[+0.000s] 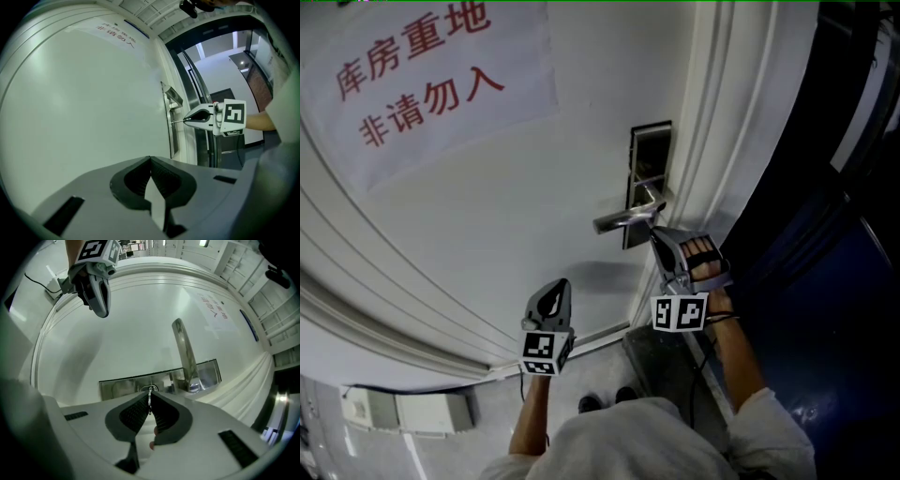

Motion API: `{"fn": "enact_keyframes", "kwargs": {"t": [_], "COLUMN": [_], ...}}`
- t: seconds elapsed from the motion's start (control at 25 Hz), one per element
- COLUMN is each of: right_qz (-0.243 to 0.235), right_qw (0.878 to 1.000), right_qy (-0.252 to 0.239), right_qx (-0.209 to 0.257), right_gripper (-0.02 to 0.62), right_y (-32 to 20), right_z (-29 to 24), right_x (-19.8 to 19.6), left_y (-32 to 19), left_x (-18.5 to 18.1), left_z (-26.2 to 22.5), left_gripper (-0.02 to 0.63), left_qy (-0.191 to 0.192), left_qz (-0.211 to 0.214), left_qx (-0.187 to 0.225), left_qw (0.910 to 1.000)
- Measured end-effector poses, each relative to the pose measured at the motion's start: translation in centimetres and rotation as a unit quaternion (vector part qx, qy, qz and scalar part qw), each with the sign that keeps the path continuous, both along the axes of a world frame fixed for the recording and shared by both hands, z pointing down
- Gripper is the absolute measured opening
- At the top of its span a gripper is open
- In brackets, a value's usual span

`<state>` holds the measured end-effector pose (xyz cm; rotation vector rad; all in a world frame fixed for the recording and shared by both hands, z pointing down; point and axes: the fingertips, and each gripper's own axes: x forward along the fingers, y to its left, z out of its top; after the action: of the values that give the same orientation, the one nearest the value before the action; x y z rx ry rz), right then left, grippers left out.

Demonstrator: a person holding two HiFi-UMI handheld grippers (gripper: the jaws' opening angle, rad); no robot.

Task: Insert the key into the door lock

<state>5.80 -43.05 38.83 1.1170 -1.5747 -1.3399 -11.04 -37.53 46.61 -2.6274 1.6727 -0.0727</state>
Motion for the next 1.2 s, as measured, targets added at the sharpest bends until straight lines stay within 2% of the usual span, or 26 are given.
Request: {"fn": "enact_keyframes", "kwargs": {"t": [0.8,1.2], "right_qz": [0.026,0.048], "right_qw": [1.000,0.998], "right_qy": [0.003,0.025], "right_qx": [-0.015,-0.012], "right_gripper": [0.029,0.029], "right_y": [-1.3,-1.0], "right_z": [0.2,0.0], "right_x": [0.8,0.0], "left_y": [0.1,0.2], "left_x": [0.1,0.6], "left_z": [0.7,1.0], "left_gripper": [0.018,0.017], "left_qy": [0.003,0.006], "left_qz": [0.006,0.014], "left_qx": [-0.007,-0.011], "left_qw": [1.0000,0.9998]}}
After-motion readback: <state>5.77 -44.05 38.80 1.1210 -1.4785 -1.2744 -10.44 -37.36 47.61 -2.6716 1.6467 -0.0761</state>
